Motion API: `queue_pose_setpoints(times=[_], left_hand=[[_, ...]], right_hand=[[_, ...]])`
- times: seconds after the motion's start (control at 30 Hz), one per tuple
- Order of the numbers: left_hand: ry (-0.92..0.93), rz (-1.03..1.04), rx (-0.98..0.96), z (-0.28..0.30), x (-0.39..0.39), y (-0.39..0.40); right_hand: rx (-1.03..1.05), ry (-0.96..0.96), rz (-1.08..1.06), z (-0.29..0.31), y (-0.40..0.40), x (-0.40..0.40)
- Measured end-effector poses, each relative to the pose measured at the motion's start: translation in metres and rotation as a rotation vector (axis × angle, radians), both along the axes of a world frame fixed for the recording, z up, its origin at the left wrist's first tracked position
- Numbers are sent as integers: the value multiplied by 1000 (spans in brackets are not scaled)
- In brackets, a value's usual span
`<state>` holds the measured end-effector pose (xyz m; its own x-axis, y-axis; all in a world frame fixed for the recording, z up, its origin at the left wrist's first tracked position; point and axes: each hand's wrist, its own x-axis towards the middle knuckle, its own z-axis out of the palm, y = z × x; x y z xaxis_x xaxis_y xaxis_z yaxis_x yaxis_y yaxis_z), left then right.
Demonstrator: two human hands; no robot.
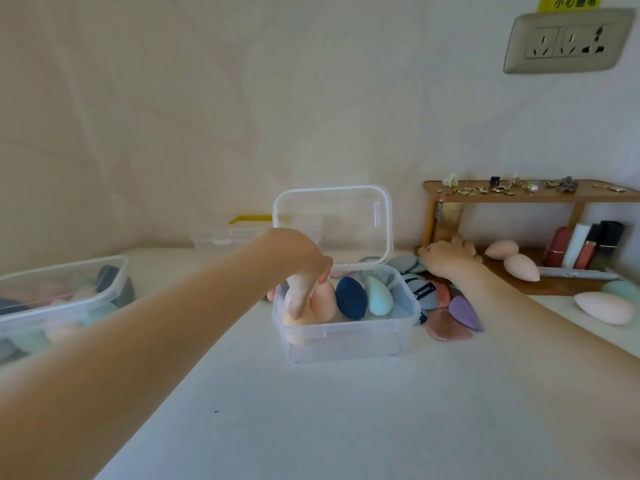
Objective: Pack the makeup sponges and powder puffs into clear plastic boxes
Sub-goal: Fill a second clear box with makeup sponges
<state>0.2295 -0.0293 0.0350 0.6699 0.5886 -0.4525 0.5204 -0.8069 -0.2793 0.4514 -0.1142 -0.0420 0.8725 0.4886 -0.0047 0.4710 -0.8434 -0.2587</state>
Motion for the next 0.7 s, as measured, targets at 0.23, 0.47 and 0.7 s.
queue_pose_setpoints(times=[0.23,0.47,0.7], left_hand=[[4,-63,54,0,4,-3],[-45,-88,77,-2,-4,-6],[-157,-49,-37,-10,-15,-1]], right_hand=[[92,-81,-64,0,-1,5],[234,-220,148,44,-29,-37],[345,72,547,96,-40,-111]])
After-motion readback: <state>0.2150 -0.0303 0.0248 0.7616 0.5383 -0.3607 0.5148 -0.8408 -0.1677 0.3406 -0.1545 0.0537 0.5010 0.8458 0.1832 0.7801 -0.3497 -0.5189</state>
